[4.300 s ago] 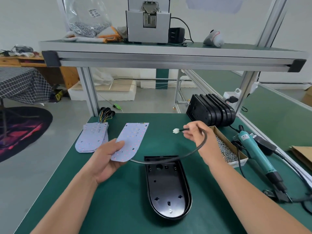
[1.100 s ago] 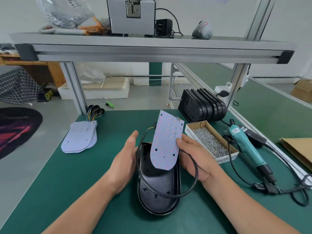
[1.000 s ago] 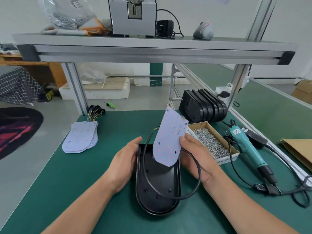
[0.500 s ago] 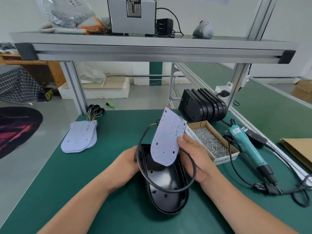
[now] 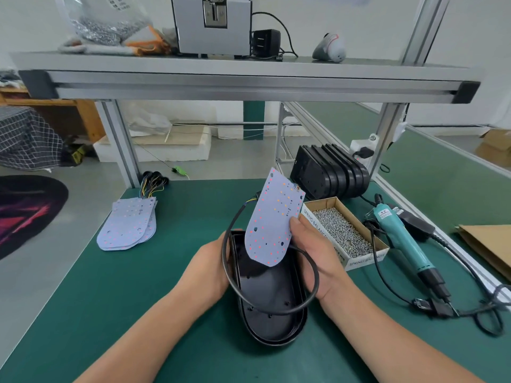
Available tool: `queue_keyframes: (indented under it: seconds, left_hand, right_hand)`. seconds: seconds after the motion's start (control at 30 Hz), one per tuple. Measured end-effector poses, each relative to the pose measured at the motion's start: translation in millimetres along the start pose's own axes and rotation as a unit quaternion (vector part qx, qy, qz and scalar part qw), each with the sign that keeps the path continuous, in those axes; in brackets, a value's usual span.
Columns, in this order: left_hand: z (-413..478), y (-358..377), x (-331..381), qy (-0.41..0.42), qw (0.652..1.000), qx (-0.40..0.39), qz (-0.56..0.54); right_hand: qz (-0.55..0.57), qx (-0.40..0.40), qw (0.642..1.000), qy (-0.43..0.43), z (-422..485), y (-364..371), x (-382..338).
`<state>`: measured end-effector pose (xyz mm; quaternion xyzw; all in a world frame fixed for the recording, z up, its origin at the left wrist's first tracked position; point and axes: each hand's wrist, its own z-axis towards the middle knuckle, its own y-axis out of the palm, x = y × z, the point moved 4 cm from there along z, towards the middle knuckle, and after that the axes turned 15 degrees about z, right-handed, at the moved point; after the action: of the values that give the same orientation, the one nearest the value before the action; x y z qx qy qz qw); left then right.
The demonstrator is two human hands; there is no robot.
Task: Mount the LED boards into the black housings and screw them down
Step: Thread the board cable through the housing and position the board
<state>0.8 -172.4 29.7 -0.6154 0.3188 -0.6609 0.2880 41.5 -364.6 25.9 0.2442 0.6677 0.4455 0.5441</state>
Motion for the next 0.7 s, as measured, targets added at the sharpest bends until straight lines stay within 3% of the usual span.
queue_keyframes:
  seconds: [0.07, 0.2, 0.3, 0.43, 0.5, 0.7]
  left_hand:
    - [4, 0, -1, -0.020, 1.000, 0.015, 0.011]
    - [7, 4, -5, -0.079, 0.995, 0.012, -0.066]
    - [5, 3, -7, -0.073, 0.993, 0.021, 0.094]
    - [-2, -2, 6, -0.063, 0.931, 0.026, 0.359]
    - [-1, -3, 8, -0.051, 0.926, 0.032, 0.373]
    - [-2, 2, 10, -0.031, 0.953, 0.034, 0.298]
  right_hand:
    - [0.021, 0.005, 1.000, -0.006, 1, 1, 1]
    - [0.034, 0.030, 0.999, -0.008, 4, -1, 0]
    - [0.004, 0.008, 1.000, -0.016, 2, 2, -1]
    - [-0.047, 0.006, 0.998, -0.033, 1, 3, 2]
    - [-0.080, 0.018, 0.996, -0.037, 1, 2, 3]
    - [-0.177, 0.094, 0.977, -0.079, -1, -8, -1]
